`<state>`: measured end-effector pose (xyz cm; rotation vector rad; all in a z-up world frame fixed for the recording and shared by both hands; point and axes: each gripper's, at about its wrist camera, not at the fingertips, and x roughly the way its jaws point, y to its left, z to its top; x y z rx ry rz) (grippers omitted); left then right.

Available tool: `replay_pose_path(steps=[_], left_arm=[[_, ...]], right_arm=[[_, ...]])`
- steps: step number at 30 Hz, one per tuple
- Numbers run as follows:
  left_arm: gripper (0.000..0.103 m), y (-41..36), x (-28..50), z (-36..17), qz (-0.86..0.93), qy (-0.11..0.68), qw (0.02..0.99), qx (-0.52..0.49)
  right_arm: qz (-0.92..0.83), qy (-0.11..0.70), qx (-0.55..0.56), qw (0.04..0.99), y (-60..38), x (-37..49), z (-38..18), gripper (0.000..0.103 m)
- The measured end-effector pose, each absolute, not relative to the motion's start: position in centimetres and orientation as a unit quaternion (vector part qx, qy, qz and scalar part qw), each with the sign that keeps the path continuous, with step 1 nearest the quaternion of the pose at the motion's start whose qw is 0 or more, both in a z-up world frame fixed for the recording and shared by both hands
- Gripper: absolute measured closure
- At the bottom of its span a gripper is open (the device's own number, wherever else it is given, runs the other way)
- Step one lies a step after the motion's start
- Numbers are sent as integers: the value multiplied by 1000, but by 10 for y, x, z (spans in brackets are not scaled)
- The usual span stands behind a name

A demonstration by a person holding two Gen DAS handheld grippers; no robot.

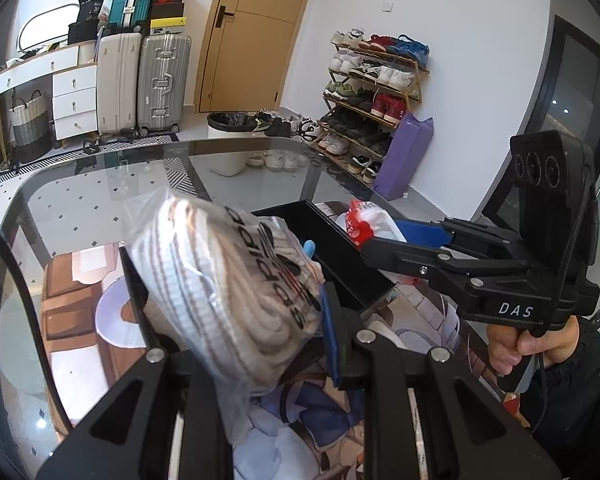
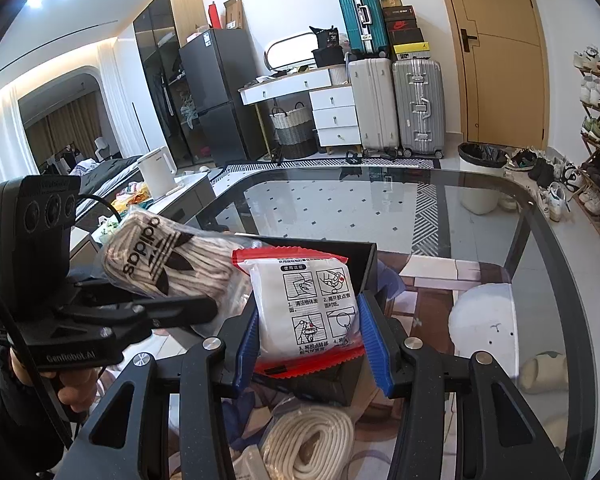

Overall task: Organize soft objects
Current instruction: 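Lift the laces bag and packet into the black box and open both grippers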

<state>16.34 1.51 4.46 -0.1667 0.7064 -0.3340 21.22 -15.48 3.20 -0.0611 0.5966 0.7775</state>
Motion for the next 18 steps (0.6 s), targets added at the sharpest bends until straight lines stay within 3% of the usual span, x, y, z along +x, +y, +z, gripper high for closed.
replay_pose_path(steps=[18], left_arm=[[81,6,185,21,-179,378,904,-85]], right_arm=[[373,294,-37,879,-120,244,30,56]])
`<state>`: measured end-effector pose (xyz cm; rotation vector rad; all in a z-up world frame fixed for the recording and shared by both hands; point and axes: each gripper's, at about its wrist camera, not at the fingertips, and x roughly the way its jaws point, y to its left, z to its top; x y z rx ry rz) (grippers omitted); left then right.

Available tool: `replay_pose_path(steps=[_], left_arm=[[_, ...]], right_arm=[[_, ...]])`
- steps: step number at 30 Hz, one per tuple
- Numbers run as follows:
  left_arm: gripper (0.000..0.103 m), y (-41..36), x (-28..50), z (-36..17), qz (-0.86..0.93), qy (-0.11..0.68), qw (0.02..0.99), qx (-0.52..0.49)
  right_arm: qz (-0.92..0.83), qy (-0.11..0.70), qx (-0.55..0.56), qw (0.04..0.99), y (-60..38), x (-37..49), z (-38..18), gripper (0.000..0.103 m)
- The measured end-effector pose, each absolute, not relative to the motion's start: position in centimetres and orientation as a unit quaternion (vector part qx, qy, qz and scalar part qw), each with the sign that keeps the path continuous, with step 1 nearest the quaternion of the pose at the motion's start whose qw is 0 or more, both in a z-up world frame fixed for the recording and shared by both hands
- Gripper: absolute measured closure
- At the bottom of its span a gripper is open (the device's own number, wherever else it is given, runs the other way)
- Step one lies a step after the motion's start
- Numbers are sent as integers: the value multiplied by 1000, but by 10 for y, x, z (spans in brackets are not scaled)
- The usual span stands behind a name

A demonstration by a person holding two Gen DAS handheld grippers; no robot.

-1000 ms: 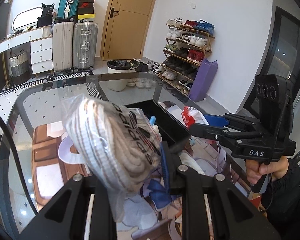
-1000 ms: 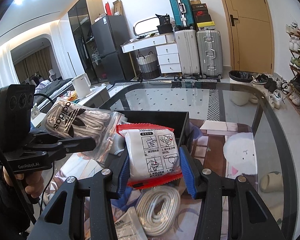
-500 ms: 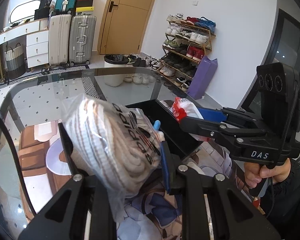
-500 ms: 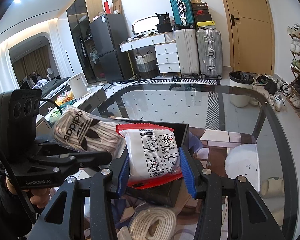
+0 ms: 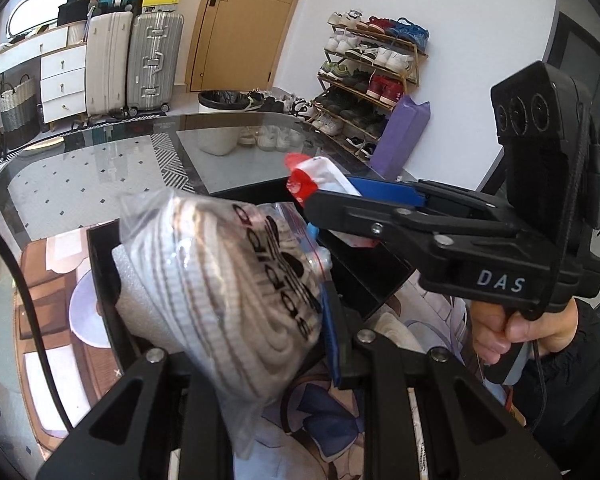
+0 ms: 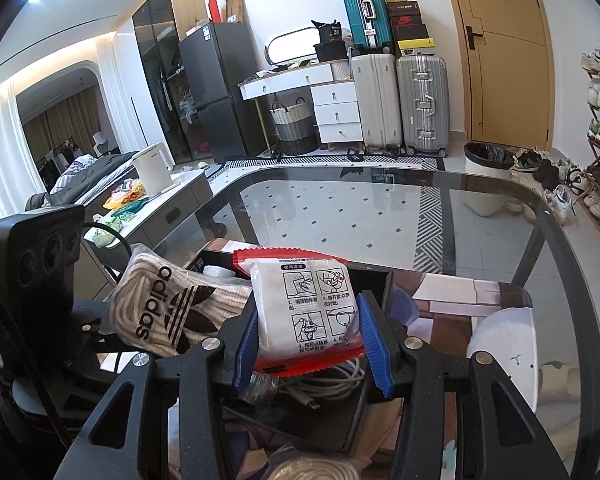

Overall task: Organize soft objects
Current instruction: 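Lift the laces bag and packet into the black box and open both grippers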

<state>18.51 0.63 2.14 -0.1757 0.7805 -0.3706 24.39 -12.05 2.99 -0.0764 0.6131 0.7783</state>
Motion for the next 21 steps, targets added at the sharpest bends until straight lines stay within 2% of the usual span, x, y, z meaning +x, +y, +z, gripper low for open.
replay_pose_path(steps=[2,3,5,6,7,11,21], left_arm=[[79,6,186,23,-173,382,904,-81],[75,6,187,25,-169,384,904,-78],[62,3,185,28,-168,383,906,-70],[50,2,183,30,-169,379,907,-64],[48,1,180,32,-165,375,910,-58],[48,-1,177,36,-156,379,911,-47],[47,2,153,36,-138,383,913,-21]], right_arm=[[372,293,-37,880,-119,245,30,56],[371,291,-37,881,-119,245,30,55],[370,287,-35,883,-121,245,31,54],[370,285,-34,884,-123,245,32,53],[370,284,-31,884,-125,244,33,53],[365,281,-25,887,-134,243,35,49],[364,281,-13,888,-153,234,33,27]])
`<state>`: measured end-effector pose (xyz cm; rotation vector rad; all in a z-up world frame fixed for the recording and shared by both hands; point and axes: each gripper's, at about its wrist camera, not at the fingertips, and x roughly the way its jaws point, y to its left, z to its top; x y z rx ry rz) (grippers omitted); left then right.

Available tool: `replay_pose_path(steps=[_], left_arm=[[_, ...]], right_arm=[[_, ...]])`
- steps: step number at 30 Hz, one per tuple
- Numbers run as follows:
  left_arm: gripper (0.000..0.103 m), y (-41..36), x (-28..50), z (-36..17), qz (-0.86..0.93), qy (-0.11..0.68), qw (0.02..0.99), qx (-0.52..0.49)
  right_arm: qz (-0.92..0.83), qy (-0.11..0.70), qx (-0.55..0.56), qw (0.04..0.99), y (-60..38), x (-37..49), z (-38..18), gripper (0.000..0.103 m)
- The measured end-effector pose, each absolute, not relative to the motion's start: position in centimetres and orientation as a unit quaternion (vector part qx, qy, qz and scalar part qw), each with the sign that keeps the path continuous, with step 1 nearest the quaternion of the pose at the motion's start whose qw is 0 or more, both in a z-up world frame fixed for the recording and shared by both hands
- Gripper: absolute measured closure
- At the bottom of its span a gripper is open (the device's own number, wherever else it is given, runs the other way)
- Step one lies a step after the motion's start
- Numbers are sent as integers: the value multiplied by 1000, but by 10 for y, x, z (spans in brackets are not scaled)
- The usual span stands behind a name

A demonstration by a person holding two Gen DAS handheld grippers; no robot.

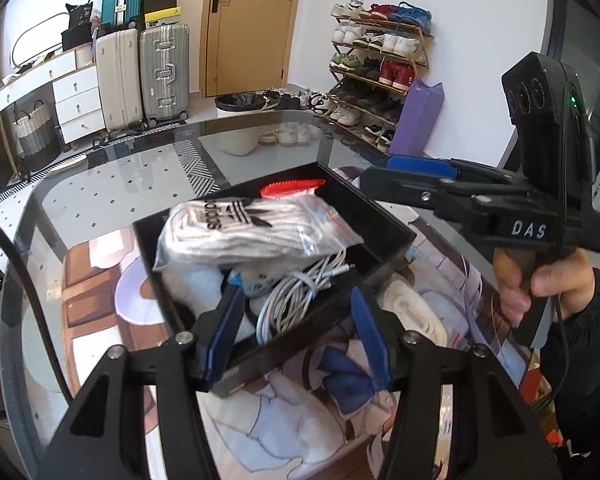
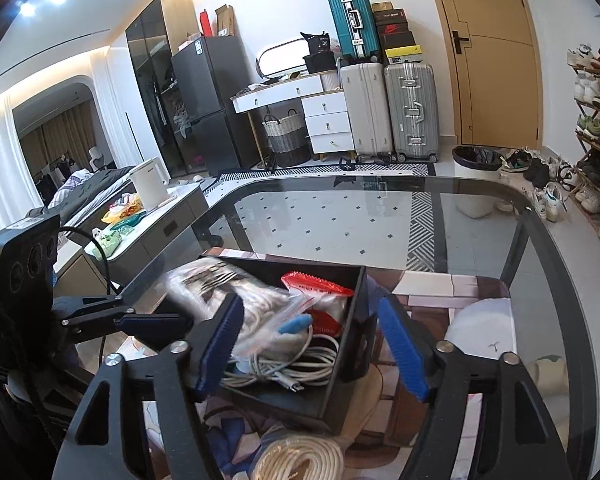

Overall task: Organize soft objects
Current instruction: 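Lift the laces bag and packet into the black box and open both grippers, then withdraw both grippers and move them toward the white sachet and rope bag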

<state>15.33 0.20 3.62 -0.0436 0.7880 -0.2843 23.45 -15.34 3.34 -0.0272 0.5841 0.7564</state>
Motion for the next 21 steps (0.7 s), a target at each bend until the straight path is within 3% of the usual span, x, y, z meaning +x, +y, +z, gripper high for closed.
replay_pose_path(steps=[2,4,5,7,12,21], left_arm=[[45,5,147,35,-134,380,915,-20],[37,7,141,34,-130,375,917,-19],[24,8,137,34,-127,371,919,-18],[10,6,127,36,-125,350,928,-12],[6,4,112,37,-109,332,937,-2],[4,-15,91,19,-88,329,940,10]], right_arm=[[365,282,-9,887,-156,231,33,22],[366,282,-5,887,-160,226,32,16],[367,282,-3,887,-162,224,32,13],[367,282,-3,886,-165,218,32,12],[358,282,-9,890,-176,201,29,2],[339,294,-3,894,-205,175,15,2]])
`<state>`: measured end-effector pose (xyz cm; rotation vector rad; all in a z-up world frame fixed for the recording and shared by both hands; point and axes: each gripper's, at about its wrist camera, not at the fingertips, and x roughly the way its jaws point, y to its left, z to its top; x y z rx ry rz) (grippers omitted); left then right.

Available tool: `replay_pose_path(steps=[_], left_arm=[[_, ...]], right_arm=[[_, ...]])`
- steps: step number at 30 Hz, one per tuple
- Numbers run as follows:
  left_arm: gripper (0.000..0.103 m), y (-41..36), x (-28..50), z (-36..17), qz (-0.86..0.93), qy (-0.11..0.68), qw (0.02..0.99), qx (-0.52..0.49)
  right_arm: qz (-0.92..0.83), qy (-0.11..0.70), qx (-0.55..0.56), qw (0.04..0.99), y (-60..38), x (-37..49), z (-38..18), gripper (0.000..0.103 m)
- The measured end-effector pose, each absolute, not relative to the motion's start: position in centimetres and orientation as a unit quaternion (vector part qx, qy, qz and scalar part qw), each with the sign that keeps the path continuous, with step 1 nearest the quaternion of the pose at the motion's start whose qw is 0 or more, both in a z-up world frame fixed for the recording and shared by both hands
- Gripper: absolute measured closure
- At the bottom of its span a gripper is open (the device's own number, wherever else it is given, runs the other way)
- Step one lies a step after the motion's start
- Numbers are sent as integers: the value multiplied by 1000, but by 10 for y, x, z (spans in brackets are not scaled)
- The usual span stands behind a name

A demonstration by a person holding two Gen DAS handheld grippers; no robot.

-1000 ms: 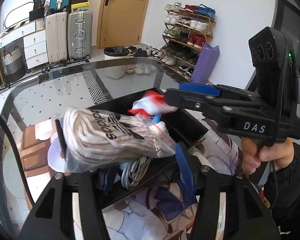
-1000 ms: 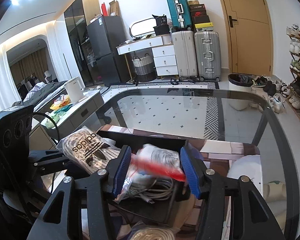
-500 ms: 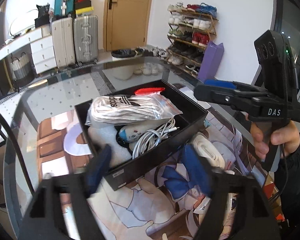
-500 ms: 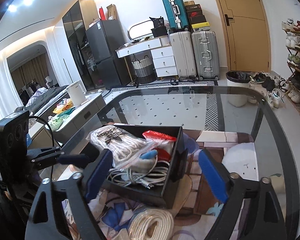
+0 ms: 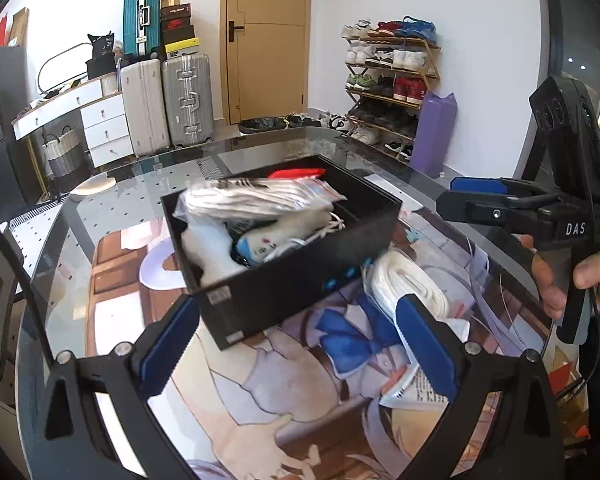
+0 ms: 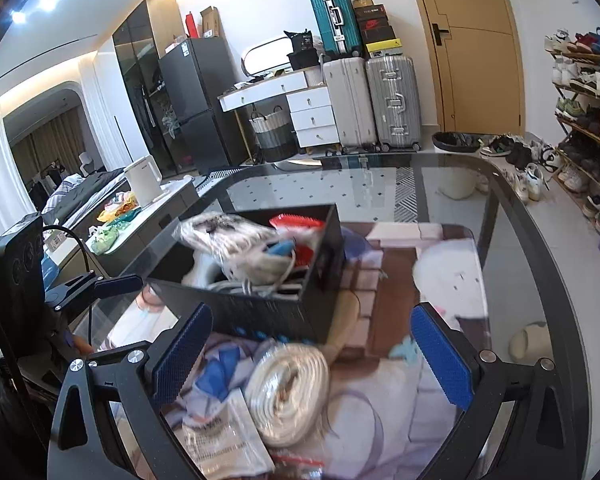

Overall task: Organize soft objects
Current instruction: 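Withdraw both grippers and move them toward the white sachet and rope bag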

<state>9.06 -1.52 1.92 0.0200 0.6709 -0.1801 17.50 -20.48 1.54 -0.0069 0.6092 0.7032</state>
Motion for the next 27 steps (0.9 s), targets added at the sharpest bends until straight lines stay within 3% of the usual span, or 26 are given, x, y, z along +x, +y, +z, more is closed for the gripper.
replay_pose_path(steps=[27], left_arm=[[4,-67,86,-7,-129,370,919,52]], right_arm=[[348,305,-25,886,-212,156,8,2]])
